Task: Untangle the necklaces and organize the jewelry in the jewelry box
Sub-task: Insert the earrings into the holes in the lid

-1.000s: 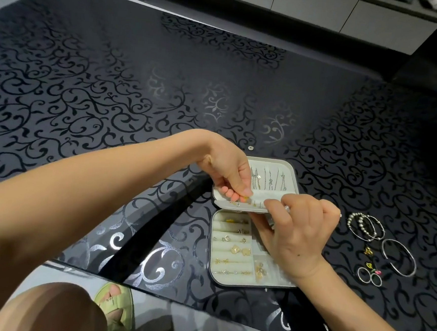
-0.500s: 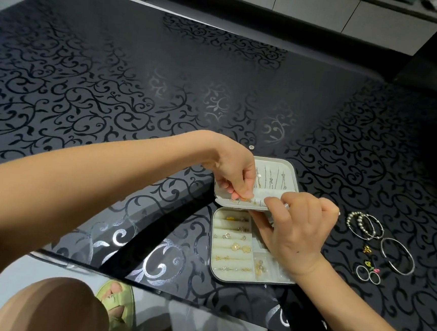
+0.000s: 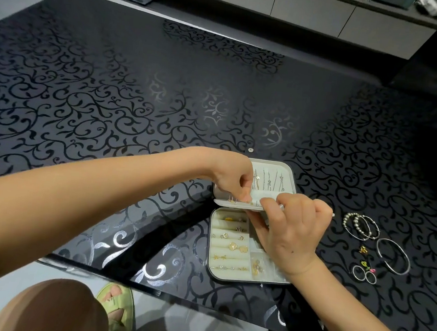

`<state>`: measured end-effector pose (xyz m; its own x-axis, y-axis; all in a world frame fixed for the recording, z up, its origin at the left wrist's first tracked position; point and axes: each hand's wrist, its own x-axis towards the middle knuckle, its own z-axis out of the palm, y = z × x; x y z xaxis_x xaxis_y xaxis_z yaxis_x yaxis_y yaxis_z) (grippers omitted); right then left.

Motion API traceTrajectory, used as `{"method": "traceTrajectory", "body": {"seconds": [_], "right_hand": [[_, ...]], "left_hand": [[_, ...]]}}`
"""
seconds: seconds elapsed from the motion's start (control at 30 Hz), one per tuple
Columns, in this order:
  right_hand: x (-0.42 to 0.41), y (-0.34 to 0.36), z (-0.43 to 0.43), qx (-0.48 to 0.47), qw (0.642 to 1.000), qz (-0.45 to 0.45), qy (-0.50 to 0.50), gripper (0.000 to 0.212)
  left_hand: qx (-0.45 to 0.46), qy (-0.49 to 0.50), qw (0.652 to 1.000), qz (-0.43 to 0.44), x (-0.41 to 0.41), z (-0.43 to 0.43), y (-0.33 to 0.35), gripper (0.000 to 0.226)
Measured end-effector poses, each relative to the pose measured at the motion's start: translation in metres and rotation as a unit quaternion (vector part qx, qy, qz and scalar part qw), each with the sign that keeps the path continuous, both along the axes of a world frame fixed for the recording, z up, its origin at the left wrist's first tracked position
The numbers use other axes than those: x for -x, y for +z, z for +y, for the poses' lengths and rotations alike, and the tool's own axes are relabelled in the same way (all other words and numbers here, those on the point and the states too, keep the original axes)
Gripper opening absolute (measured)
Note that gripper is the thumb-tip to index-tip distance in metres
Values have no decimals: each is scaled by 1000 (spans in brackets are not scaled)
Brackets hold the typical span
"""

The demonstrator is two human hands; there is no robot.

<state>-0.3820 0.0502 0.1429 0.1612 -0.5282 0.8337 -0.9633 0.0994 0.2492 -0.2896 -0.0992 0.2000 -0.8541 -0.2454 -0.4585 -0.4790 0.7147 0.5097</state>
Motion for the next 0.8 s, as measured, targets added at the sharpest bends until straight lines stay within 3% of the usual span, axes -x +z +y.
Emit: {"method": "traceTrajectory", "body": {"seconds": [0.5,0.67,0.8], "right_hand": [[1,-3,1,8,1000,10,-2,75],[1,-3,2,12,1000,10,7,73],[1,-3,1,7,1000,9,5,76]], "left_hand": [[20,-83,994,-65,9,1,10,24],[-4,-75,994,-80,7,0,8,19],[27,-79,993,-79,10,3,10,16]]}}
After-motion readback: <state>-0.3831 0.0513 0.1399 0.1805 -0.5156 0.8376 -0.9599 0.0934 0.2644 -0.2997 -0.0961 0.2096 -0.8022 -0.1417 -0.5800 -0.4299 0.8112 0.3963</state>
